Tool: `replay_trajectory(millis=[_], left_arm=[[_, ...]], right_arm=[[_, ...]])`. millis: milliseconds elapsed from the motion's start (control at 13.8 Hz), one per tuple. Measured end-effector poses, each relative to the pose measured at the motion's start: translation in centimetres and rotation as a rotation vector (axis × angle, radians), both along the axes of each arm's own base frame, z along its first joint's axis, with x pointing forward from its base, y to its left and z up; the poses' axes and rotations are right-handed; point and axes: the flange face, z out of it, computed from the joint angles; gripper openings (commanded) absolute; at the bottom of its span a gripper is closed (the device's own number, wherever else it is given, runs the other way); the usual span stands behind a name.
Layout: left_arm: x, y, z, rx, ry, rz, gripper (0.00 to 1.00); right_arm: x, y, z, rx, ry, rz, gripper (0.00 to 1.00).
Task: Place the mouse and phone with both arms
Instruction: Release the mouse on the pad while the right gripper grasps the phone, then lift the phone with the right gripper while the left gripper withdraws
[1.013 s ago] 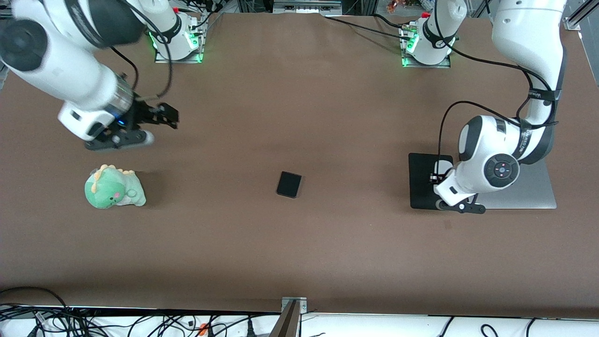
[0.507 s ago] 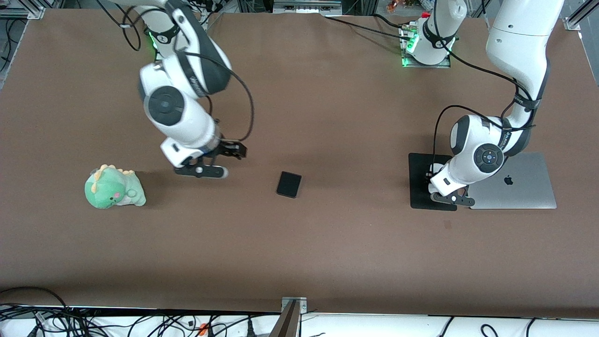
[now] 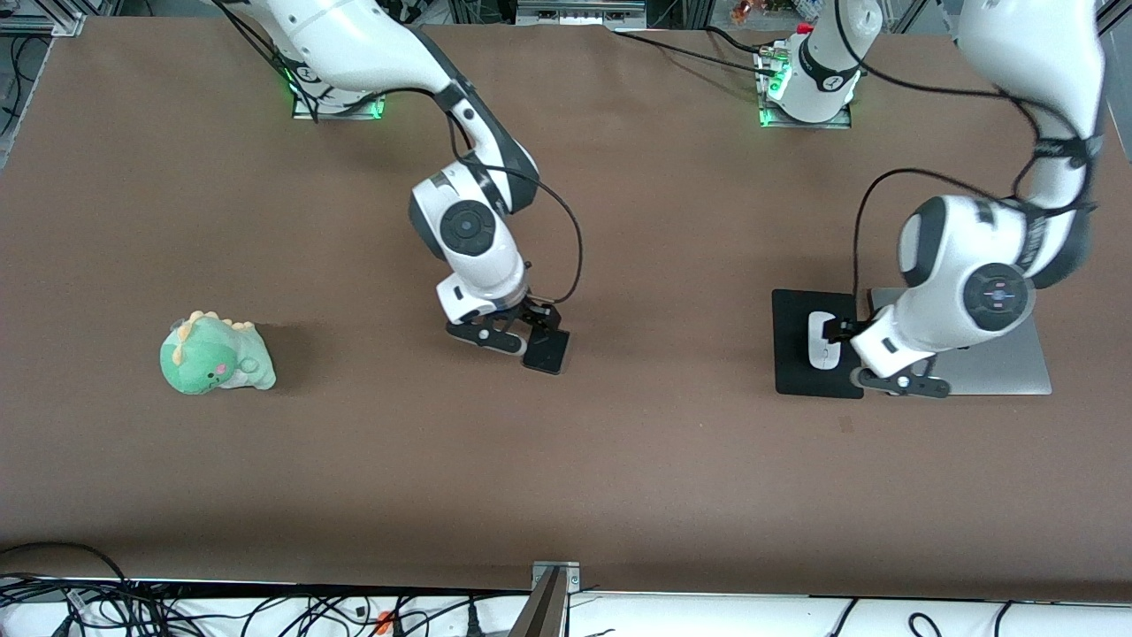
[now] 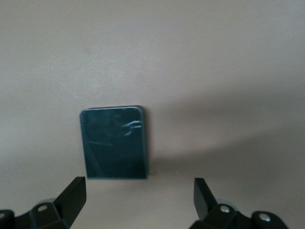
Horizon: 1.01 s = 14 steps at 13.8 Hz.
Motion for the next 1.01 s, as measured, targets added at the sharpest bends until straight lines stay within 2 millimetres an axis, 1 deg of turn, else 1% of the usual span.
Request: replay_trajectory(millis=[145,217,289,362,507,579,796,941,1013], left_arm=[[0.7,0.1,7.1,0.003,0.023,-0.003,1.00],[0.9,0.2,9.9,0.002,0.028,-0.009,1.00],[0.9,0.4,12.1,0.000,0.034,-0.017,1.00],[0.7,0.8,13.8,-0.003,0.043,-0.029,1.00],[0.4,1.3,16.5,-0.009,0.058,-0.054,1.00],[0.2,1.4,17.4,-0.011,0.060,-0.061,1.00],[-0.1,1.4,18.7,-0.014,0.067,-0.072,1.00],[-0.3,1.7,20.1,-0.019,0.049,-0.088,1.00],[-0.5,2.2,20.6,-0.023,0.047,-0.101,1.00]], right_arm=[[0.0,1.2,-1.7,0.003,-0.001,-0.009,1.00],[-0.2,1.7,-2.4,0.005,-0.005,-0.006,1.00],[-0.3,2.1,-3.1,0.008,-0.010,-0.003,1.00],[-0.3,2.3,-3.6,0.009,-0.015,0.001,1.00],[-0.3,2.5,-4.5,-0.001,-0.044,0.028,1.00],[-0.3,2.6,-4.8,-0.008,-0.058,0.042,1.00],[-0.1,2.9,-5.8,-0.021,-0.073,0.062,1.00],[0.3,3.2,-6.0,-0.019,-0.083,0.068,0.99],[0.5,3.4,-5.9,-0.018,-0.088,0.071,0.94]])
